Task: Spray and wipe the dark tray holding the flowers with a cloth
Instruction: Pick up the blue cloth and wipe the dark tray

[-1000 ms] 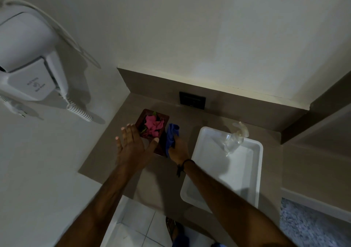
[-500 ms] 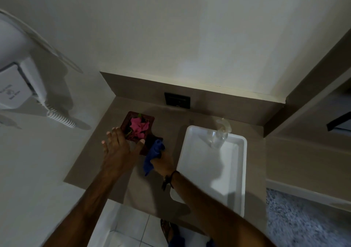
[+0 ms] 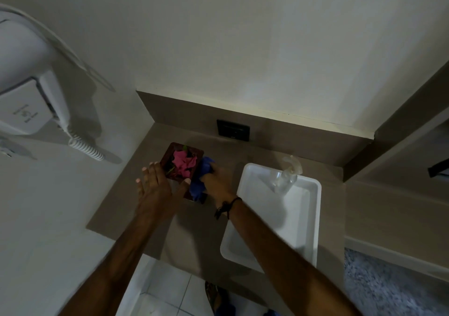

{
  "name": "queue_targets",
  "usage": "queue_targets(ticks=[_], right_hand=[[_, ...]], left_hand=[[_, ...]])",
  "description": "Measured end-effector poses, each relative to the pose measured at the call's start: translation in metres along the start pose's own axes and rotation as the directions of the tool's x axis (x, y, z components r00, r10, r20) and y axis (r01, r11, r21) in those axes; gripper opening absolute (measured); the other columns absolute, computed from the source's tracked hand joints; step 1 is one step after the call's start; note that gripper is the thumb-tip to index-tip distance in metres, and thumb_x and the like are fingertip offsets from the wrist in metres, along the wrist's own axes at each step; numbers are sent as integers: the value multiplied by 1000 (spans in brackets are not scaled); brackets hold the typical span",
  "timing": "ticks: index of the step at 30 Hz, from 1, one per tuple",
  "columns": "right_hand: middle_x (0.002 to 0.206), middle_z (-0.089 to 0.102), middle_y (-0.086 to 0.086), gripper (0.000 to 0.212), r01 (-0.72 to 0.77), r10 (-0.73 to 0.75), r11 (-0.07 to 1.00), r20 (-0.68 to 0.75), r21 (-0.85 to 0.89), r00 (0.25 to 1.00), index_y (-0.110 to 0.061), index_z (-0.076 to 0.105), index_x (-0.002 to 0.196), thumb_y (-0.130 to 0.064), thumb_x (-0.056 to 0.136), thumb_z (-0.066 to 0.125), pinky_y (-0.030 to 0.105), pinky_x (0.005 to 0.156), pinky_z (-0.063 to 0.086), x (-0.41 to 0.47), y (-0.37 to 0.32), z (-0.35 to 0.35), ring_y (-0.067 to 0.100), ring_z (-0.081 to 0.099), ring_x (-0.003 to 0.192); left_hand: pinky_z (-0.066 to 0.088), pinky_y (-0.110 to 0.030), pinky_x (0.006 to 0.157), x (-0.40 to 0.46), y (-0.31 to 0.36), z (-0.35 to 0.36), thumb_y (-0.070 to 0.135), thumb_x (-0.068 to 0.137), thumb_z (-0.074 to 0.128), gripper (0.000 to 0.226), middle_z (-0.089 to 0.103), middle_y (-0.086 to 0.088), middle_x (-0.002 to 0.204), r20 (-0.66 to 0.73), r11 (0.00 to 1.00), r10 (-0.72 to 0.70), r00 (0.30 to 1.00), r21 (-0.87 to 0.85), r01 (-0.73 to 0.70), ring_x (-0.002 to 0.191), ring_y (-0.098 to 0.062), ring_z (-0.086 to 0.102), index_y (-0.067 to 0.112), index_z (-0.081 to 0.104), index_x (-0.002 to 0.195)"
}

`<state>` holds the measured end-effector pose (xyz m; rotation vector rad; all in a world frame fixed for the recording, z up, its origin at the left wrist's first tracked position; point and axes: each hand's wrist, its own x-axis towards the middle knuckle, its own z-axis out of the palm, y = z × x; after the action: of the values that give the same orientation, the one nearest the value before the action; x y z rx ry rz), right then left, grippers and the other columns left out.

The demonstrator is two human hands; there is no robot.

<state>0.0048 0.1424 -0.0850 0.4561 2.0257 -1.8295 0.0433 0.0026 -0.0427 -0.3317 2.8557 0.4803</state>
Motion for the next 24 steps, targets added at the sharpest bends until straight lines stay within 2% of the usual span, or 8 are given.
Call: queue_targets(ticks=[2,6,9,11,12,16,20,24], right_hand=[[104,69,11,38,48,-45,984,-22,171,999,-17,62,118,-4,84,52,46,85,59,-16,-6,-4,34,67,95],[102,61,-4,44,147,-143,970,-35,191,989,-20,53,132,-3,92,50,27,86,54,-41,-3,-7,16,62,90],[111,66,7,37,159,-156,986,-45,54,987,-8,58,125,1,90,48,29,85,51,-26,11,4,23,63,96],[103,68,23,25,136,-140,983,-21,-126,990,1,60,110,1,88,48,27,71,49,-13,22,9,31,62,86],[100,67,25,22,123,-127,968,-4,-218,992,1,60,107,0,88,48,27,66,48,-6,27,10,29,60,81],[109,65,18,33,128,-135,834,27,-536,991,-7,53,123,-6,91,47,41,79,53,15,37,-1,35,62,95],[114,63,21,31,108,-76,810,81,-576,994,-5,54,120,-5,90,46,42,83,51,27,37,-8,38,61,103],[115,63,22,30,30,-24,862,18,-507,1000,-3,55,117,-1,89,45,42,83,51,21,44,-7,38,60,104]], left_hand=[[-3,-49,126,1,0,1,64,90,41,98,1,-17,169,-14,1000,2,1000,-2,-2,157,-32,-5,5,1,157],[-4,-49,126,3,-2,3,65,89,42,99,2,-18,168,-13,1000,-1,1000,-7,1,157,-32,-5,5,2,157],[-5,-49,126,4,-2,3,65,90,40,98,0,-18,168,-3,1000,4,1000,-1,-4,157,-32,-6,5,0,157],[-5,-49,126,5,-4,3,65,90,39,98,-2,-18,168,3,1000,3,1000,10,-3,156,-32,-7,5,-1,157],[-5,-49,126,5,-4,4,66,90,38,99,-2,-17,169,4,1000,4,1000,12,-4,156,-32,-7,5,-2,157],[-7,-47,124,4,-6,5,70,88,34,101,-2,-17,169,-6,1000,13,1000,14,-13,156,-31,-8,6,-2,157],[-6,-48,124,5,-8,7,71,87,34,102,-1,-17,168,-18,1000,20,1000,-14,-20,156,-32,-7,7,-2,157],[-4,-50,126,4,-6,9,67,88,40,100,1,-17,168,-25,1000,1,1000,-31,-2,157,-32,-5,6,0,157]])
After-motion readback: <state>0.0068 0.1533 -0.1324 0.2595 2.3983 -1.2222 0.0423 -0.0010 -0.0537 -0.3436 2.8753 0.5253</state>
